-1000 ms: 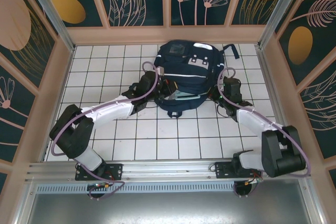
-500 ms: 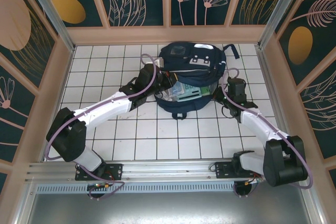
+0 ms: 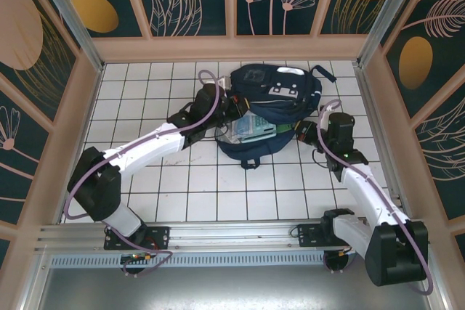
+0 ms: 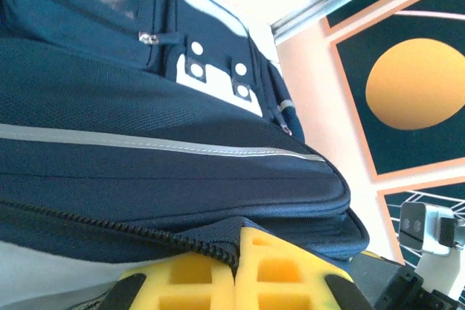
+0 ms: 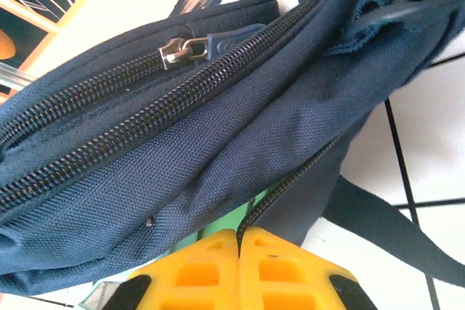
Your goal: Pack books, pencil case, and school supplies into a backpack
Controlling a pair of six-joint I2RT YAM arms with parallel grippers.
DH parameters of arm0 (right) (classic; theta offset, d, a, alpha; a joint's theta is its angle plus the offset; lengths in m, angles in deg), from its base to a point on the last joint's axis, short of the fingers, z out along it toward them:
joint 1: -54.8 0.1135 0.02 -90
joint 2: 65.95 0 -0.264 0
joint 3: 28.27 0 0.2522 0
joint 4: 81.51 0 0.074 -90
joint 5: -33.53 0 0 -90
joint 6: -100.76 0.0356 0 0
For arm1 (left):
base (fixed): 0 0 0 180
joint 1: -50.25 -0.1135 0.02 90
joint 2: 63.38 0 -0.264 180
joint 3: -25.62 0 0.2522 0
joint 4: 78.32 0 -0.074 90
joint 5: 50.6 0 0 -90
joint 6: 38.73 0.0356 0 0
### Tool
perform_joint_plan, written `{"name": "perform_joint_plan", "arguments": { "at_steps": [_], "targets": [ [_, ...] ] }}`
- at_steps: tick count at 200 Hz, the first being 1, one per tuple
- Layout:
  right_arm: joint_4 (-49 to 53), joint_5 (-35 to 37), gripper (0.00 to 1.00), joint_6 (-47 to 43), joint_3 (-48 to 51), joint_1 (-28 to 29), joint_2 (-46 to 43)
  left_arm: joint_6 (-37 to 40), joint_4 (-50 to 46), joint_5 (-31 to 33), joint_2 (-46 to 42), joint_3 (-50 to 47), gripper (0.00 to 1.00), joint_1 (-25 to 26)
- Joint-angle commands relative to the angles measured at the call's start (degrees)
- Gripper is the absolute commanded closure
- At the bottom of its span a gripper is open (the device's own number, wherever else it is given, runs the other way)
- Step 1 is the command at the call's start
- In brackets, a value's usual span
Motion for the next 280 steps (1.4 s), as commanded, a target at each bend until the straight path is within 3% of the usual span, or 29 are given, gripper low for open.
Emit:
{"name": "perform_joint_plan", "arguments": {
  "at_steps": [1,37,95,112,170,231,243,280],
  "targets": [
    [-9.43,0.01,1.00,-2.27,-5.85,-0.52,3.45,4.31,-1.99,5.22,-2.02,4.83,1.00,-0.56],
    [-12.04,-3.14,1.00,-0.96,-10.72,-0.49,12.92,7.81,-5.94,10.51,-4.64,9.62,1.00,-0.62],
    [-7.01,0.04,1.00,-1.38,-28.39,-0.19,14.33,12.82,-13.84,14.48,-1.25,27.31,1.00,-0.95],
    [-5.69,0.44,1.00,-1.05,-30.68,-0.16,14.93,13.18,-13.16,14.80,-1.56,28.66,1.00,-1.03],
    [-9.44,1.51,1.00,-0.04,-17.05,0.71,13.39,11.68,-10.31,13.17,-1.21,21.74,1.00,-1.03],
    [-13.03,5.47,1.00,0.40,-1.63,2.48,11.73,4.78,-1.99,4.18,-1.10,7.36,1.00,-0.90],
    [-12.88,6.34,0.86,0.31,-0.47,4.03,11.47,3.99,-1.15,3.16,-1.67,5.32,1.00,-0.92],
    [-13.05,11.66,0.61,3.37,3.24,10.70,12.68,3.47,-0.20,4.35,-4.39,1.10,1.00,-0.91]
  ]
}}
